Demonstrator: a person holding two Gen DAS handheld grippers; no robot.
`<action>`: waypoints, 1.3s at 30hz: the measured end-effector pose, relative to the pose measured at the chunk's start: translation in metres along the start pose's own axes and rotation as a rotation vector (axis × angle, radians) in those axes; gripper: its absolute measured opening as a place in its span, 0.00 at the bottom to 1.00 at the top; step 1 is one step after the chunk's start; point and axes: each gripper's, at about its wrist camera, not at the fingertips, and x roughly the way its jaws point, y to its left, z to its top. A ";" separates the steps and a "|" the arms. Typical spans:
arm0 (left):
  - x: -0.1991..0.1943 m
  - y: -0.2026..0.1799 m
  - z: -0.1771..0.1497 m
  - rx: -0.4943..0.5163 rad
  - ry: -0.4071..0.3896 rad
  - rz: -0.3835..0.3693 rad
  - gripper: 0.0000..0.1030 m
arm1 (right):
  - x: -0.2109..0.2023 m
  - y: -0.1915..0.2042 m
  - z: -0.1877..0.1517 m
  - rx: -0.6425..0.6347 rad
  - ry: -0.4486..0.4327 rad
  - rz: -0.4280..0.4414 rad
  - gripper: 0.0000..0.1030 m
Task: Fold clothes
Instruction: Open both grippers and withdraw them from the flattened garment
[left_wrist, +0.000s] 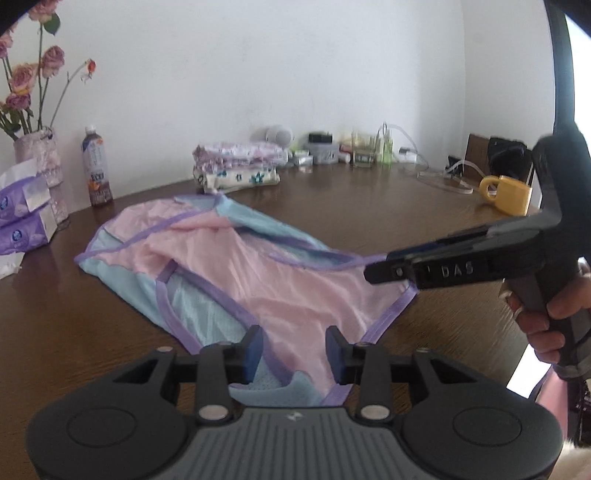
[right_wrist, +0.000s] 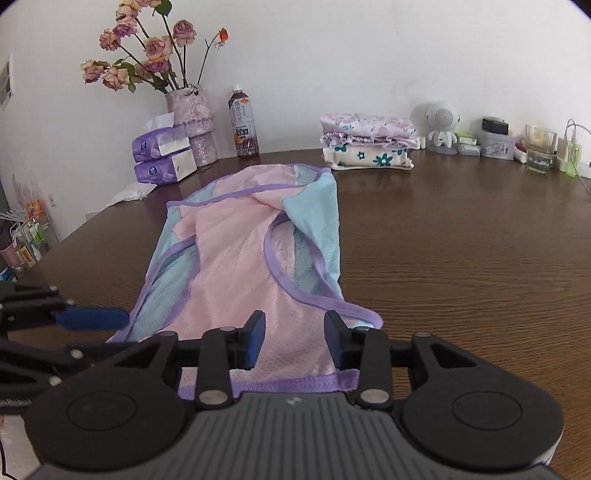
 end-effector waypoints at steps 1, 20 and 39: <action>0.004 0.002 -0.004 0.007 0.018 -0.007 0.14 | 0.004 0.001 -0.001 0.000 0.016 0.000 0.34; -0.017 0.012 -0.023 -0.174 -0.110 -0.007 0.72 | -0.017 0.007 -0.020 -0.020 -0.078 -0.014 0.78; -0.019 0.023 -0.034 -0.287 -0.236 0.131 0.95 | -0.026 0.018 -0.020 -0.078 -0.277 -0.042 1.00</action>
